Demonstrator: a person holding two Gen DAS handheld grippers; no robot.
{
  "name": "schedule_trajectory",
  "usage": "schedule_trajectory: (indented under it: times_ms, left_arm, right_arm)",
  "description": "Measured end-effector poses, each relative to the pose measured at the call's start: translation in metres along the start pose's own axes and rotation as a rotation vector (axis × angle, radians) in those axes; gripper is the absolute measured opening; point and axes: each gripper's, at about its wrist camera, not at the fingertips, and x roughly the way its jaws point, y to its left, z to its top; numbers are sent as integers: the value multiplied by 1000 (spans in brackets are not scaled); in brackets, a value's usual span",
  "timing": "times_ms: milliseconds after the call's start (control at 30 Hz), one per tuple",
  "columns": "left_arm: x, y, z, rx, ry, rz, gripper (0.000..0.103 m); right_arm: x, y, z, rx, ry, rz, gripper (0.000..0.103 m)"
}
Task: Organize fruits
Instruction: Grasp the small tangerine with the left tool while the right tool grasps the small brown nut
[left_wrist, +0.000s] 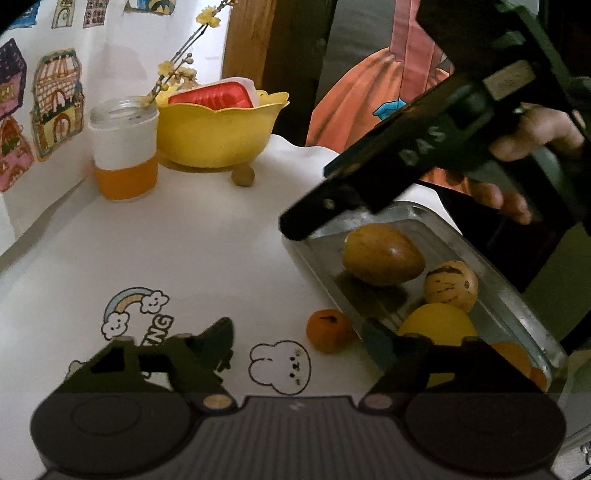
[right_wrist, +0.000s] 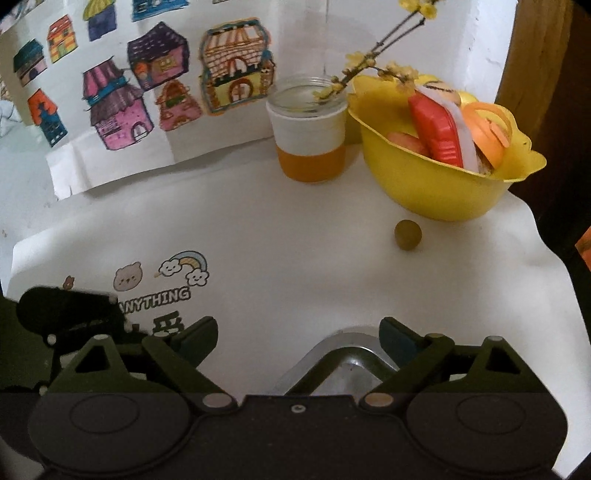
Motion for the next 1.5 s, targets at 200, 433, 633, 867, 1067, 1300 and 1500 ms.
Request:
schedule_trajectory:
  times_ms: [200, 433, 633, 867, 1067, 1300, 1500]
  left_arm:
    - [7, -3, -4, 13, 36, -28, 53]
    - [14, -11, 3, 71, 32, -30, 31]
    - [23, -10, 11, 91, 28, 11, 30]
    - [38, 4, 29, 50, 6, 65, 30]
    - [56, 18, 47, -7, -15, 121, 30]
    - [71, 29, 62, -43, -31, 158, 30]
    - [78, 32, 67, -53, -40, 169, 30]
  right_arm:
    - [8, -2, 1, 0, 0, -8, 92]
    - [16, -13, 4, 24, -6, -24, 91]
    - [25, -25, 9, 50, -19, -45, 89]
    - [40, -46, 24, 85, -46, -99, 86]
    - [61, -63, 36, 116, -59, -138, 78]
    - [82, -74, 46, 142, -61, -147, 65]
    - [93, -75, 50, 131, -68, -160, 55]
